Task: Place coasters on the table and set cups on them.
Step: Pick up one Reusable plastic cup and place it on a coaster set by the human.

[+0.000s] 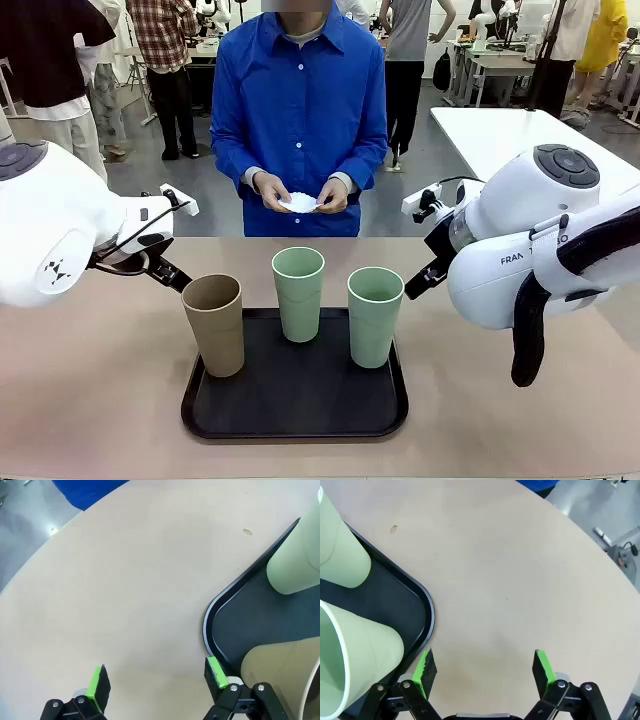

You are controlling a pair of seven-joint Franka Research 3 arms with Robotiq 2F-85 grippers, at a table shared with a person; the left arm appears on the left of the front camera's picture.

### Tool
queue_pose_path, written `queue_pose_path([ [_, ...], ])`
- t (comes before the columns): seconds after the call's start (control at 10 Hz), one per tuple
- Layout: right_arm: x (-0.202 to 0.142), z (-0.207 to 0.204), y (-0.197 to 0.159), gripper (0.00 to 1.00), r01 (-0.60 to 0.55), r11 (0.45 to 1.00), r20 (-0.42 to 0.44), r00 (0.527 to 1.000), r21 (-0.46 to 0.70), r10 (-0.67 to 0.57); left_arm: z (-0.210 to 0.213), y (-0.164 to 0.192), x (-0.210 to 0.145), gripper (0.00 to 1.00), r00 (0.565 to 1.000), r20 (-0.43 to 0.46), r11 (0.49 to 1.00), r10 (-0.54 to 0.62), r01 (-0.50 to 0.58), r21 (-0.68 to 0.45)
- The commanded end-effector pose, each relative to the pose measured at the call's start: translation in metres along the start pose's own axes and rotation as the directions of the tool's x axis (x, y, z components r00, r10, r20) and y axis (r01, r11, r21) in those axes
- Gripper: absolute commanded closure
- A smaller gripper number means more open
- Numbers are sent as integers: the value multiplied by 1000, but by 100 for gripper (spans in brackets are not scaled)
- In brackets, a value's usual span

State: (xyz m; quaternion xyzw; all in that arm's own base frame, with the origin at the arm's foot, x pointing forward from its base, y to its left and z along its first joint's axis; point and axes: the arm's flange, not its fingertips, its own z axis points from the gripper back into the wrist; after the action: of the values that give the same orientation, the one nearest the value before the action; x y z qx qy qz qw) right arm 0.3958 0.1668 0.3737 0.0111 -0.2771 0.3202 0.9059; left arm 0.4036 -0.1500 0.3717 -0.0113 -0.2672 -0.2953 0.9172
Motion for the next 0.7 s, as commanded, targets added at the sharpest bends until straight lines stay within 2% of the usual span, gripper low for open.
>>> queue_pose_path([
  [0.0, 0, 0, 0, 0, 0, 1000, 0, 1000, 0, 0, 0, 0, 0, 0, 1000, 0, 1000, 0, 0, 0],
  [0.6, 0, 0, 0, 0, 0, 1000, 0, 1000, 0, 0, 0, 0, 0, 0, 1000, 0, 1000, 0, 0, 0],
])
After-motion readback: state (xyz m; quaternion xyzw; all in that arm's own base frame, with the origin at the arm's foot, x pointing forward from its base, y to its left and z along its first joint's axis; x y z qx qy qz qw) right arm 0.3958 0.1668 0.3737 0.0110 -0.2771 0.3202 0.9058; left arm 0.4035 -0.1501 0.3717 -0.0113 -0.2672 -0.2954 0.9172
